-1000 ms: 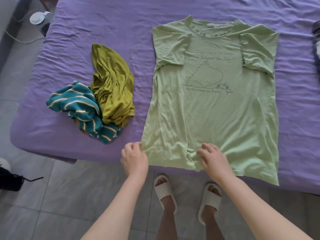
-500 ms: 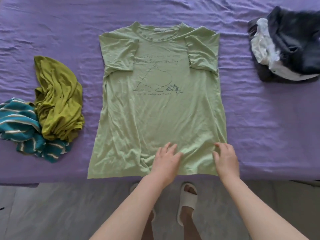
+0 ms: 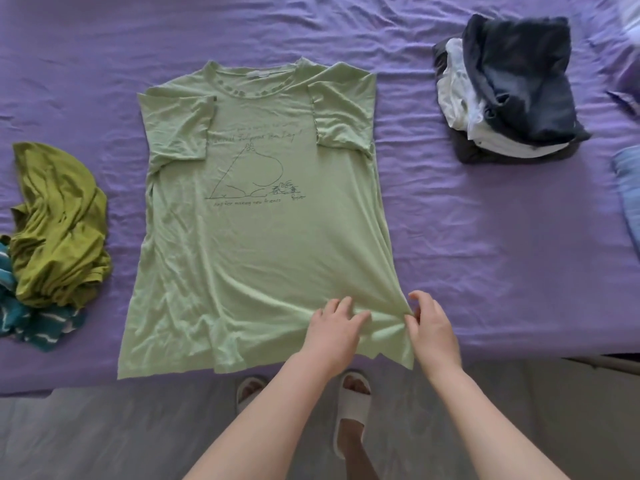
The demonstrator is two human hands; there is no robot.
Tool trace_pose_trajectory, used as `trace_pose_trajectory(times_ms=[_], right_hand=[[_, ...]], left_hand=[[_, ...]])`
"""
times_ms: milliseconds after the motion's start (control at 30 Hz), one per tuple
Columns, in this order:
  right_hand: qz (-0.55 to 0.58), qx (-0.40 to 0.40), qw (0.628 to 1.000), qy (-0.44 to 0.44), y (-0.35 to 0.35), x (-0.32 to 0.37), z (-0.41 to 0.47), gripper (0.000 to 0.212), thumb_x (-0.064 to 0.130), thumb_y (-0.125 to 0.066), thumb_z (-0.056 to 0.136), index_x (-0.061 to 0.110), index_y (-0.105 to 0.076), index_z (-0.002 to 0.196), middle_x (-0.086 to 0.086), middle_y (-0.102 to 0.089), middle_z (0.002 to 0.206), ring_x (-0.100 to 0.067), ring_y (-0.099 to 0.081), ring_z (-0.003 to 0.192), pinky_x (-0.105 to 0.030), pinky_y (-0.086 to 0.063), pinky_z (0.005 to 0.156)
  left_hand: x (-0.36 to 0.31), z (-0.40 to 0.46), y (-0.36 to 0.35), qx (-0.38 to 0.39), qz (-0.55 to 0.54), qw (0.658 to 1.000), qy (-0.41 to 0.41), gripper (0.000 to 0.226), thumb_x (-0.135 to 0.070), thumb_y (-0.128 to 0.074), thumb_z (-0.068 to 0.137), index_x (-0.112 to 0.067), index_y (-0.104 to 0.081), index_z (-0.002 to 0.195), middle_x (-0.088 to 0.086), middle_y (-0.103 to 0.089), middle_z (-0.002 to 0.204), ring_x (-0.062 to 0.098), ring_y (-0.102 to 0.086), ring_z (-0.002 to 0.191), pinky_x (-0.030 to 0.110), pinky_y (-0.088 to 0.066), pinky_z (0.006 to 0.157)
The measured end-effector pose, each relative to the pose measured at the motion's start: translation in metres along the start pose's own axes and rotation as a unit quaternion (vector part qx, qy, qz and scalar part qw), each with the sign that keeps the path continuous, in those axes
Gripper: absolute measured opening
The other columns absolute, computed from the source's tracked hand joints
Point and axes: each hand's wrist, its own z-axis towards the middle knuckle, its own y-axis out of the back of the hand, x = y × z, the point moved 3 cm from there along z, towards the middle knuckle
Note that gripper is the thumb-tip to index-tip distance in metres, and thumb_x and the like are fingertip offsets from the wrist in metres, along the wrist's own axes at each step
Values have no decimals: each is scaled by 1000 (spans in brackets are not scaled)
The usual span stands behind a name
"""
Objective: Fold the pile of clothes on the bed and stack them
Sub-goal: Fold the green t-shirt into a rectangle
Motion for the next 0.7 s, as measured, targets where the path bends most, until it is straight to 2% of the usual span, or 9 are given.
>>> trace_pose_trajectory(times_ms=[100, 167, 233, 333, 433, 533, 700], right_hand=[[-51, 46, 998, -15, 0, -1, 8, 22, 11, -51, 91, 16, -53, 112, -6, -53, 107, -29, -53, 97, -38, -42, 71], [-86, 50, 995, -3, 1, 2, 12, 24, 8, -48, 89, 16, -55, 111, -6, -53, 109, -27, -52, 103, -38, -44, 73], [-65, 37, 997, 24, 3, 10, 20, 27, 8, -49, 88, 14, -58, 113, -5, -55, 111, -26, -52, 105, -37, -43, 76], [-28, 35, 997, 71, 6, 33, 42, 25, 12, -51, 92, 12, -58, 115, -5, -57, 110, -25, -53, 106, -34, -40, 77], [-10, 34, 996, 85, 5, 56, 72, 33, 15, -53, 94, 8, -54, 126, -9, -57, 121, -26, -52, 113, -35, -41, 89], [-12, 6, 998, 64, 1, 74, 103, 36, 21, -53, 95, 8, -52, 128, -11, -55, 126, -28, -49, 117, -36, -39, 96], [-44, -84, 995, 7, -6, 96, 144, 38, 33, -55, 94, 16, -52, 128, -4, -57, 123, -25, -48, 115, -36, -36, 94]], left_hand=[[-7, 5, 4, 38, 7, 999, 3, 42, -27, -45, 96, -30, -41, 138, 10, -39, 133, 32, -38, 122, 41, -36, 94], [-8, 10, 5, 78, -5, 997, 3, 40, -30, -43, 97, -31, -44, 137, 9, -44, 128, 31, -42, 121, 41, -36, 95], [-5, 18, 13, 86, -45, 995, -2, 39, -30, -42, 97, -31, -47, 136, 10, -48, 125, 31, -45, 120, 40, -38, 96], [8, 36, 36, 17, -133, 991, 3, 39, -21, -42, 98, -22, -50, 136, 12, -50, 124, 30, -48, 119, 37, -41, 97], [25, 62, 65, -59, -154, 986, 11, 41, -15, -43, 97, -19, -50, 138, 10, -49, 130, 28, -44, 122, 35, -38, 100], [41, 96, 94, -96, -166, 981, 5, 42, -10, -43, 96, -16, -51, 136, 8, -48, 134, 26, -44, 124, 36, -39, 101], [60, 167, 161, -185, -165, 969, -14, 37, -12, -48, 96, -20, -58, 130, 7, -50, 130, 25, -46, 120, 37, -44, 92]])
